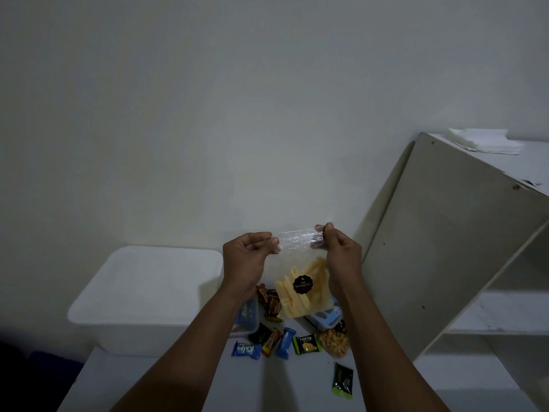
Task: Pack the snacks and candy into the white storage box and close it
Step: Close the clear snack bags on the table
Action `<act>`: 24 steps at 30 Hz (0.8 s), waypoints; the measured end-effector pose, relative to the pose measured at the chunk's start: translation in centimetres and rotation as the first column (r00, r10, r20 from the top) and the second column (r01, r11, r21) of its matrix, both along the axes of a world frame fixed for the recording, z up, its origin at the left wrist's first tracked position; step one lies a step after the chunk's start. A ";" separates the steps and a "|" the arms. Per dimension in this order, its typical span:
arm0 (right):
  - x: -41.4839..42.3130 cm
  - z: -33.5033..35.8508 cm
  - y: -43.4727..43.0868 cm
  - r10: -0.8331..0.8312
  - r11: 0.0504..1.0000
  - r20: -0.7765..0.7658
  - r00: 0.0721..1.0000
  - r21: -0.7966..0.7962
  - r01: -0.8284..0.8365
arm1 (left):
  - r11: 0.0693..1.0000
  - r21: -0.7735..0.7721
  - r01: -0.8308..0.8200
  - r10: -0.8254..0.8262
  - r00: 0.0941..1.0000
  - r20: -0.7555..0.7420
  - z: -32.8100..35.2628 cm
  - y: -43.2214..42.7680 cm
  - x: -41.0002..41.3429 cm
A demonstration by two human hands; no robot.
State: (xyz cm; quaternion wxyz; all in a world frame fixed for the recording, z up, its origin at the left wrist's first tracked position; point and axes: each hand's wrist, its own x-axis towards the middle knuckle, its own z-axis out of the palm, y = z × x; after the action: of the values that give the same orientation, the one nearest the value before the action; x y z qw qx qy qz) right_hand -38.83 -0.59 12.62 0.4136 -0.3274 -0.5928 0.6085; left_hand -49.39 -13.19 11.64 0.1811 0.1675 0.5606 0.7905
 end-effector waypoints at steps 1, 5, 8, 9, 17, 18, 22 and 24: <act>0.0 0.1 -0.1 -0.004 1.000 0.006 1.000 0.003 0.004 | 1.000 -0.001 -0.020 0.020 1.000 -0.002 0.0 0.1 0.0; 0.0 0.4 0.3 -0.020 0.982 0.071 0.997 0.189 0.006 | 0.999 -0.042 -0.015 0.011 0.995 -0.101 0.3 0.2 -0.3; -0.3 0.5 0.5 -0.083 0.794 0.248 0.965 0.602 -0.086 | 0.995 -0.095 0.034 -0.055 0.971 -0.234 0.5 0.2 0.0; -0.5 0.6 0.4 -0.072 0.734 0.343 0.936 0.654 -0.183 | 0.993 -0.111 0.042 -0.071 0.961 -0.267 0.6 0.2 0.1; -1.2 1.5 -0.2 -0.020 0.621 0.577 0.817 0.647 -0.442 | 0.985 -0.167 0.049 -0.102 0.939 -0.327 0.5 0.2 -0.1; -1.3 1.4 -0.1 -0.015 0.622 0.570 0.822 0.649 -0.438 | 0.985 -0.168 0.048 -0.101 0.941 -0.322 0.4 0.2 -0.1; -1.3 0.9 -0.1 -0.001 0.695 0.525 0.851 0.613 -0.377 | 0.984 -0.176 -0.037 -0.031 0.929 -0.369 0.1 0.2 0.1; -1.2 1.0 -0.5 0.008 0.711 0.549 0.836 0.585 -0.391 | 0.980 -0.181 -0.078 0.001 0.918 -0.395 -0.1 0.3 0.3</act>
State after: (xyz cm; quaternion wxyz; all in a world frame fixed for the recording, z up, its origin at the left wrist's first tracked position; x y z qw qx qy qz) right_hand -39.98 -1.10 13.67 0.2609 -0.2336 -0.8925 0.2843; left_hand -49.09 -12.88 11.59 0.0641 0.2931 0.6627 0.6861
